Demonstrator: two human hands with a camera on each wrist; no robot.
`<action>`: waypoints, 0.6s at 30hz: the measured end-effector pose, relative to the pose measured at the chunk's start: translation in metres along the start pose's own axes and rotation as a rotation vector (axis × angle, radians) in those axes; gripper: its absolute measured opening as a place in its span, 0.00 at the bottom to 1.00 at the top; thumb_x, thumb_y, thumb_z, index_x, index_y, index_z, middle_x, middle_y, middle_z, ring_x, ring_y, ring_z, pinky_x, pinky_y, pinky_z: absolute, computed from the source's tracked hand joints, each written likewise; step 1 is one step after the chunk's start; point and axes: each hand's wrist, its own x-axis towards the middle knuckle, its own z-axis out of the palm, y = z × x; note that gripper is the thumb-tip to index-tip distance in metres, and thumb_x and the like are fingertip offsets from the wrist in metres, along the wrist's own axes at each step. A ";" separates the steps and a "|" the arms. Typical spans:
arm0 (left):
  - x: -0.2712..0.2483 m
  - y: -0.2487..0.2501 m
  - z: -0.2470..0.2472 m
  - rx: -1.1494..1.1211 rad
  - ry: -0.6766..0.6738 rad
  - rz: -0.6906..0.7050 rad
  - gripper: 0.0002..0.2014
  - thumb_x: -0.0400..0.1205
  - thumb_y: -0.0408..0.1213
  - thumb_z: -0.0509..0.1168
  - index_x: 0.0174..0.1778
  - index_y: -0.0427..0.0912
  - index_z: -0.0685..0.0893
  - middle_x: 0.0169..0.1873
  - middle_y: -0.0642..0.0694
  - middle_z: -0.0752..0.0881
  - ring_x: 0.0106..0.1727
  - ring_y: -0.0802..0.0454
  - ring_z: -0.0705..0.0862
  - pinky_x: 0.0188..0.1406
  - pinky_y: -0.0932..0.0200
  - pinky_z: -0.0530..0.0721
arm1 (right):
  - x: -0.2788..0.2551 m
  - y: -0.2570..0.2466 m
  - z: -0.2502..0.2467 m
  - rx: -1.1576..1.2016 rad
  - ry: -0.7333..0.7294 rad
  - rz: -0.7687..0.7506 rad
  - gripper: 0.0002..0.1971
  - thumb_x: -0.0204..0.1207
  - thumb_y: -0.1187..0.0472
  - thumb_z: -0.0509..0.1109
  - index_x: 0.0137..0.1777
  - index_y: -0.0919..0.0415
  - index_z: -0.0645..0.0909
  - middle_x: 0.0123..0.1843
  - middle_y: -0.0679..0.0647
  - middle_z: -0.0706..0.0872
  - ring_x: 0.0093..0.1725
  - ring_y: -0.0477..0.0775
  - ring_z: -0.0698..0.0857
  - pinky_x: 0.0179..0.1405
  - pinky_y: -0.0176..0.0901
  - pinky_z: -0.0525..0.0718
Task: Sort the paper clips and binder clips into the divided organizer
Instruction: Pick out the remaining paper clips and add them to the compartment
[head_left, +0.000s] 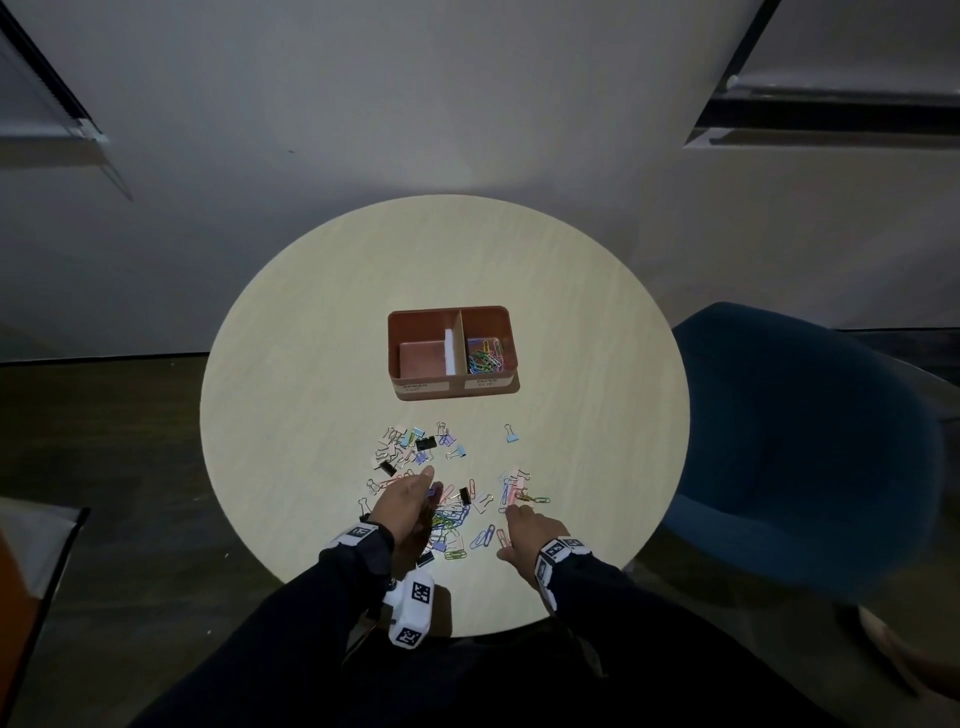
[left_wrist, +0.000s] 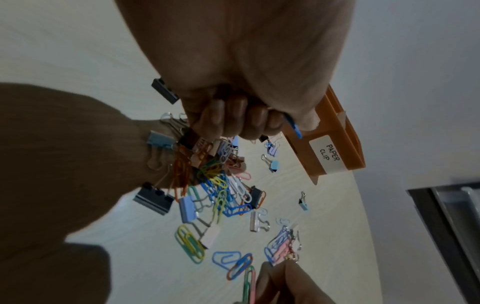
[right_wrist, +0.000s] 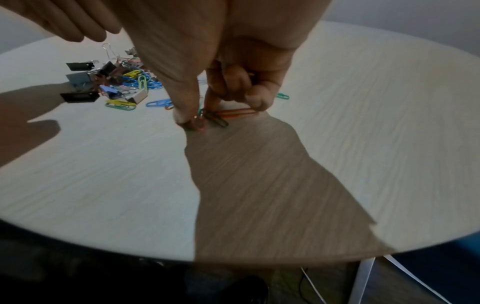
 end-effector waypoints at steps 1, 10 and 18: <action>0.001 -0.002 0.000 0.022 0.000 0.022 0.20 0.88 0.55 0.53 0.34 0.47 0.72 0.32 0.51 0.73 0.35 0.53 0.72 0.42 0.54 0.68 | 0.000 -0.001 0.002 0.001 -0.003 -0.020 0.28 0.83 0.51 0.66 0.77 0.64 0.63 0.72 0.63 0.75 0.69 0.64 0.79 0.62 0.54 0.79; -0.005 -0.011 0.002 -0.083 -0.137 -0.036 0.10 0.88 0.41 0.54 0.44 0.40 0.66 0.30 0.41 0.84 0.23 0.49 0.80 0.21 0.59 0.77 | 0.002 0.000 0.001 0.066 -0.049 -0.029 0.22 0.86 0.60 0.58 0.77 0.67 0.63 0.73 0.65 0.72 0.69 0.66 0.79 0.63 0.55 0.78; 0.003 -0.014 0.000 0.702 -0.047 0.234 0.08 0.85 0.50 0.58 0.46 0.50 0.74 0.39 0.50 0.84 0.41 0.47 0.81 0.38 0.55 0.77 | 0.008 0.001 -0.007 0.168 -0.090 0.018 0.24 0.83 0.71 0.58 0.78 0.71 0.61 0.74 0.64 0.73 0.64 0.56 0.80 0.56 0.45 0.73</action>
